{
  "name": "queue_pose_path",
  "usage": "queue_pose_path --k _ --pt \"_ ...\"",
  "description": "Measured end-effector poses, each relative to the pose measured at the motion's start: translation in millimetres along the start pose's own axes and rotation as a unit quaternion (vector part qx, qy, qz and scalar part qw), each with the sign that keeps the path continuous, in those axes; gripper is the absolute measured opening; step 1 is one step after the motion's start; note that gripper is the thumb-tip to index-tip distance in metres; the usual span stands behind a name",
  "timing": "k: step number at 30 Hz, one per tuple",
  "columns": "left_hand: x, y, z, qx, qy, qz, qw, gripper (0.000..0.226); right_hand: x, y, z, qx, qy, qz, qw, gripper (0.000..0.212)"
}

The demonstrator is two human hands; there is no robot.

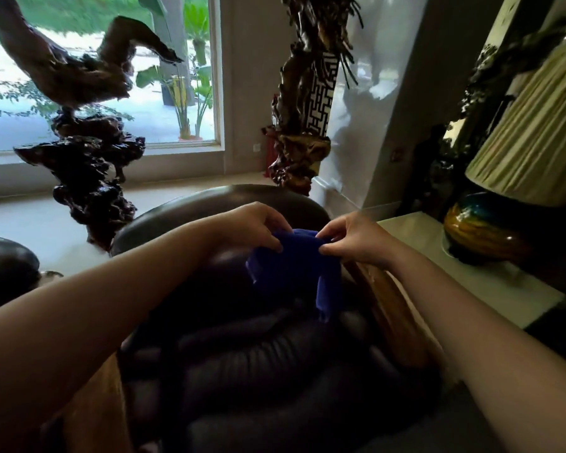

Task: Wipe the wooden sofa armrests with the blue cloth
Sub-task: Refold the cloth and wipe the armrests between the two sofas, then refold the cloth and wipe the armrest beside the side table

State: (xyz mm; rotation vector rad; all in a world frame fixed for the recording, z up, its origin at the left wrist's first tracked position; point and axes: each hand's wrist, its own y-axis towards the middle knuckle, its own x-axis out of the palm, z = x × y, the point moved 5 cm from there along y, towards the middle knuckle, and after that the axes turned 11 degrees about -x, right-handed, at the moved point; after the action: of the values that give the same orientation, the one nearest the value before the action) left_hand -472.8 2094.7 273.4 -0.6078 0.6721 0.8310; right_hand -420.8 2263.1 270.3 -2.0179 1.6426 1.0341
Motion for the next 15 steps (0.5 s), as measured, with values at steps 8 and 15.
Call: queue_pose_path --k 8,15 --pt "62 65 125 0.016 0.018 0.014 1.000 0.035 -120 -59 73 0.004 -0.016 0.002 1.000 0.017" --pt "103 154 183 0.031 0.006 -0.003 1.000 0.039 -186 -66 160 0.018 -0.011 0.013 1.000 0.018"
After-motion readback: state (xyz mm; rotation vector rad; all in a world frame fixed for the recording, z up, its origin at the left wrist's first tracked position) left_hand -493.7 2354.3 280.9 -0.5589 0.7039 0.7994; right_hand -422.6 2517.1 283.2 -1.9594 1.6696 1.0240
